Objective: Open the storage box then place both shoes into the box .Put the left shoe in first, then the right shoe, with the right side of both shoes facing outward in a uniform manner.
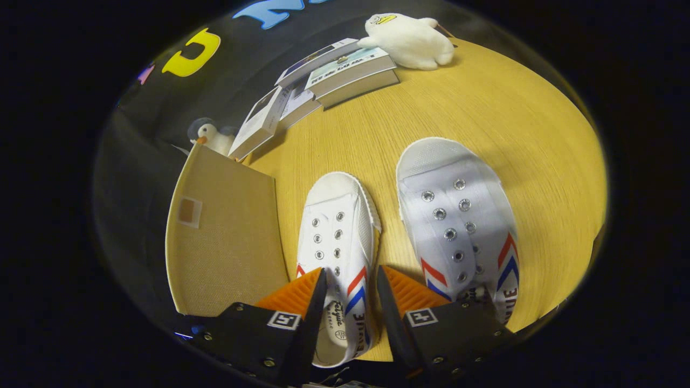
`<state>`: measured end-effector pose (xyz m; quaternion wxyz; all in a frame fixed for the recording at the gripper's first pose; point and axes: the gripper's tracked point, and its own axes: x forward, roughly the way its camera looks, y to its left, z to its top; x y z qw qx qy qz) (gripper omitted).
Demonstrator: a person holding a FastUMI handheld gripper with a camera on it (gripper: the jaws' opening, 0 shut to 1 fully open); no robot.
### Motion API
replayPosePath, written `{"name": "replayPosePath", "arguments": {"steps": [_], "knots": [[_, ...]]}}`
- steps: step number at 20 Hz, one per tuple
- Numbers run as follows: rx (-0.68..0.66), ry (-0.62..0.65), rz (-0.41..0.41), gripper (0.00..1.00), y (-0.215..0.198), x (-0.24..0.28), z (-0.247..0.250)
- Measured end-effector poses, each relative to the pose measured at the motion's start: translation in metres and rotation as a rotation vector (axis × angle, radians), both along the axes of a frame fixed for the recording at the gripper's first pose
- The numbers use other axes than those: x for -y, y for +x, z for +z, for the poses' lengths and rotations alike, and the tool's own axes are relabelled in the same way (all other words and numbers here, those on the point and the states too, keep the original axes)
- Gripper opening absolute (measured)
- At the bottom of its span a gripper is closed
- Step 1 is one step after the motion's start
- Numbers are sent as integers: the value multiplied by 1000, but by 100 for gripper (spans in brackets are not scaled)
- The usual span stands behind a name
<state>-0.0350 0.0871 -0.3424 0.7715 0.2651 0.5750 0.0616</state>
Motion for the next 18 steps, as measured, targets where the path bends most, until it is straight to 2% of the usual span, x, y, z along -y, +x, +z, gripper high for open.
{"name": "replayPosePath", "arguments": {"steps": [1, 2, 3, 5, 6, 11, 18], "knots": [[-14, 0, -13, 48, -3, -2, -1], [-24, 9, -27, 32, -2, -2, -3], [-31, 20, -33, 29, -3, -1, -1], [-37, -20, -49, 29, -6, 11, -1], [-46, -3, -53, 3, -9, 11, 0], [-56, 9, -44, 3, -7, 7, 8], [39, 81, -54, 3, 26, 2, 73]]}}
